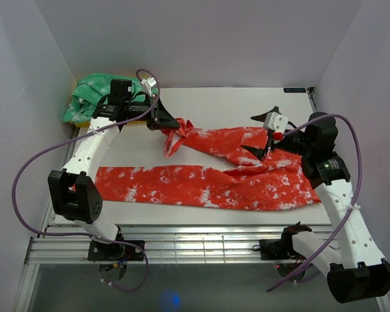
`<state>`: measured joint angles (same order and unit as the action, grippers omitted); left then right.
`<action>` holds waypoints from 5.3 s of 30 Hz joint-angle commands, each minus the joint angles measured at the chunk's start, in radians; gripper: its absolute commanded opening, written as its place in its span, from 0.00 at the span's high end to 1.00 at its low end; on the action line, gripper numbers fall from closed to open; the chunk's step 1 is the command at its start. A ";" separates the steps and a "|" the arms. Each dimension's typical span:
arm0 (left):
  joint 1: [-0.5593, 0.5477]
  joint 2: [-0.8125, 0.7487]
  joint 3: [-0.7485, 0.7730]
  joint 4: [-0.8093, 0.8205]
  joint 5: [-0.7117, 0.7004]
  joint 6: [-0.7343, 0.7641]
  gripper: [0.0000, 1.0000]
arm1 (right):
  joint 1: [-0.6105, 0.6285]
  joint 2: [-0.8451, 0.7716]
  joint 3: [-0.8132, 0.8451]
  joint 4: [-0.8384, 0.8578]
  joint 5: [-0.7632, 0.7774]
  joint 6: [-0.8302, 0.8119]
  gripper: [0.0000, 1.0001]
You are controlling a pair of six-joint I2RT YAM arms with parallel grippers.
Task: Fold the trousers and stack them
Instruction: Flatten the trousers out
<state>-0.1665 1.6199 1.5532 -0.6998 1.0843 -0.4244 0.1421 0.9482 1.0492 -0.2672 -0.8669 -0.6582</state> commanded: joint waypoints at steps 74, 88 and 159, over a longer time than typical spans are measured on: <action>-0.499 -0.519 -0.206 -0.451 -0.306 2.789 0.17 | 0.435 0.303 -0.081 0.560 -0.172 0.368 0.92; -0.841 -0.284 -0.084 -0.362 -0.724 2.388 0.33 | 0.436 0.466 0.003 0.591 -0.210 0.528 0.92; -0.285 0.095 0.805 -0.553 -1.513 0.744 1.00 | -0.363 0.764 -0.063 -0.095 0.657 -0.127 0.21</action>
<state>-0.5575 1.8053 2.3878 -1.2179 -0.3912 0.4225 -0.1711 1.7035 0.9936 -0.3866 -0.3412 -0.7174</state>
